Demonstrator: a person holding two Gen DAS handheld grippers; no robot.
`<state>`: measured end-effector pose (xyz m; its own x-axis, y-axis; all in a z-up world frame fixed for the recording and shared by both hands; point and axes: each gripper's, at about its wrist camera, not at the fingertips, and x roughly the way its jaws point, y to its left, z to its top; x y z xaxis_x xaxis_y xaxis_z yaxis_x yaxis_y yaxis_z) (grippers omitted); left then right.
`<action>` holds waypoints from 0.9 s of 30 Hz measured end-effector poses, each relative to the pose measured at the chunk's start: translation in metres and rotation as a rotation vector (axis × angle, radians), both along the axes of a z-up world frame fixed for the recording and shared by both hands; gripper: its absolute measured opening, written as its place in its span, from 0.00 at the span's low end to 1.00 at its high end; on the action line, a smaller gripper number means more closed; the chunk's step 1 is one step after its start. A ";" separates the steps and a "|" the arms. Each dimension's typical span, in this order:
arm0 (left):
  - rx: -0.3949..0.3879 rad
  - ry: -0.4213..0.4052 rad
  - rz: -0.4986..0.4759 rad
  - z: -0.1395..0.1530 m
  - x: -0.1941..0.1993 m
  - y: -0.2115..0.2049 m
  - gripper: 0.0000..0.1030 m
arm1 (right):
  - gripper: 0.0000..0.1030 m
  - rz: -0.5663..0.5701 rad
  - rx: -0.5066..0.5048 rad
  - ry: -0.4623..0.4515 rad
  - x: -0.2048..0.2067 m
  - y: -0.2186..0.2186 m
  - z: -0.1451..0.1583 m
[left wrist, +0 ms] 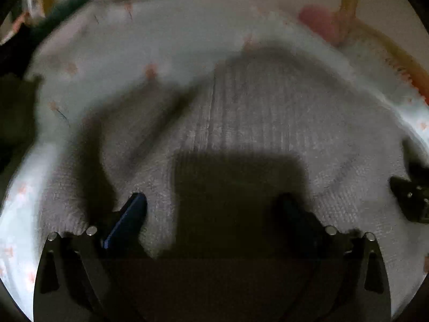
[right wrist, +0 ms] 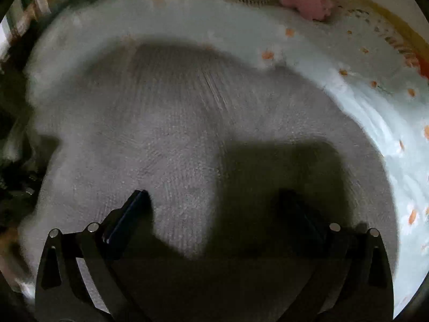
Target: Fold large clothes
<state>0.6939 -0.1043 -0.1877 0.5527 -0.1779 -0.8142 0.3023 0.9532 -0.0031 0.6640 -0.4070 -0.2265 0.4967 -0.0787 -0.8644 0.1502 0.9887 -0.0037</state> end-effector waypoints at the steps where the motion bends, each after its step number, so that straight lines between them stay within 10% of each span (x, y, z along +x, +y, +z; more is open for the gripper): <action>1: -0.024 -0.026 0.003 0.002 0.000 0.005 0.96 | 0.98 0.002 -0.015 -0.026 0.000 0.000 -0.003; 8: -0.005 -0.034 0.004 -0.004 0.007 0.004 0.96 | 0.97 -0.061 0.028 -0.073 -0.028 0.025 0.042; 15: 0.007 -0.060 0.015 -0.005 -0.004 0.005 0.96 | 0.97 -0.042 0.025 -0.060 -0.033 0.033 0.011; 21: 0.008 -0.075 0.020 -0.005 0.002 0.003 0.96 | 0.97 -0.210 0.526 -0.270 -0.129 0.000 0.053; 27: 0.010 -0.075 0.021 -0.006 0.003 0.000 0.96 | 0.98 -0.456 1.066 -0.249 -0.182 -0.026 -0.023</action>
